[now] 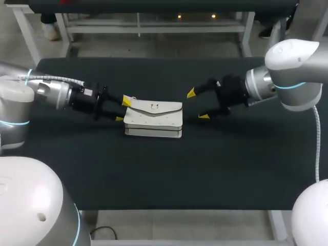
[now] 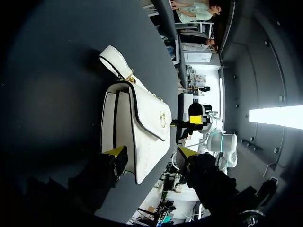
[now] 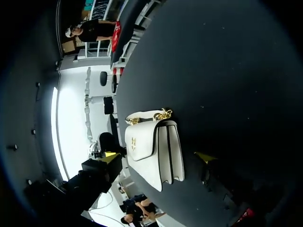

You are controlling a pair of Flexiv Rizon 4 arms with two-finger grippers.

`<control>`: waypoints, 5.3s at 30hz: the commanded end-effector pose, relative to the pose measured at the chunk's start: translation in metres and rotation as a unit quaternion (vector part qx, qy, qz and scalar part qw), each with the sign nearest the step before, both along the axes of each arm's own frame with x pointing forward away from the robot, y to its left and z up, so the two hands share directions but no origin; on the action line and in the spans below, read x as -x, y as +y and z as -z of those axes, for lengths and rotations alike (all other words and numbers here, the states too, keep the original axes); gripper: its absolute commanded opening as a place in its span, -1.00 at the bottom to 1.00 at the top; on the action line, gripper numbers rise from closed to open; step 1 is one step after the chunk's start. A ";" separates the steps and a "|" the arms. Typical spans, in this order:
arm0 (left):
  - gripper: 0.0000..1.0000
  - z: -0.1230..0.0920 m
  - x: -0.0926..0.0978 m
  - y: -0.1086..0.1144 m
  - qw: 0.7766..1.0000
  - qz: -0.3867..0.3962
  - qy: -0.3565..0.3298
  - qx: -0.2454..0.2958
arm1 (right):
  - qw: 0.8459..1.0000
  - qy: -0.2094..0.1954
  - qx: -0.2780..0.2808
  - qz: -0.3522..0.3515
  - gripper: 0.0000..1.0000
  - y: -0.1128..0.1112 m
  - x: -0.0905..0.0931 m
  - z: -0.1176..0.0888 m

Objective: Pick up the bag, open it, inspect its contents, close it, and place it on the opposite side

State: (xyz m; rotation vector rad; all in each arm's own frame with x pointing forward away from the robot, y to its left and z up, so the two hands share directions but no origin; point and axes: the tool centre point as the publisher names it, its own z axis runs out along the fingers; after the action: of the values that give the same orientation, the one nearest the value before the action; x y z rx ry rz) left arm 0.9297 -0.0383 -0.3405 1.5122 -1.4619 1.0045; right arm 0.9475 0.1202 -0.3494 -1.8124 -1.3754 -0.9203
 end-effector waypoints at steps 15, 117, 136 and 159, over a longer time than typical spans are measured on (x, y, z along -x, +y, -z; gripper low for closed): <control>-0.36 0.016 0.000 -0.004 1.000 0.000 0.024 -0.013 | 0.999 0.009 0.040 -0.002 1.00 -0.023 -0.004 -0.005; -1.00 0.008 -0.163 0.329 0.978 -0.038 -0.140 -0.151 | 0.916 0.022 0.401 -0.011 1.00 -0.271 -0.064 -0.050; 0.89 0.015 -0.172 0.362 0.978 -0.060 -0.141 -0.139 | 0.909 0.048 0.413 -0.014 1.00 -0.269 -0.057 -0.054; 1.00 -0.084 -0.077 0.324 0.934 -0.032 -0.144 -0.326 | 0.903 0.030 0.428 -0.007 1.00 -0.271 -0.047 -0.062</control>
State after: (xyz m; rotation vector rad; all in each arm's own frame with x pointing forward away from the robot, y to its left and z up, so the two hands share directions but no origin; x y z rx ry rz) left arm 1.0397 0.3201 -0.2859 1.6286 -1.9097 1.0372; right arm 1.0012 -0.1525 -0.2894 -2.3946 -1.9204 -0.2057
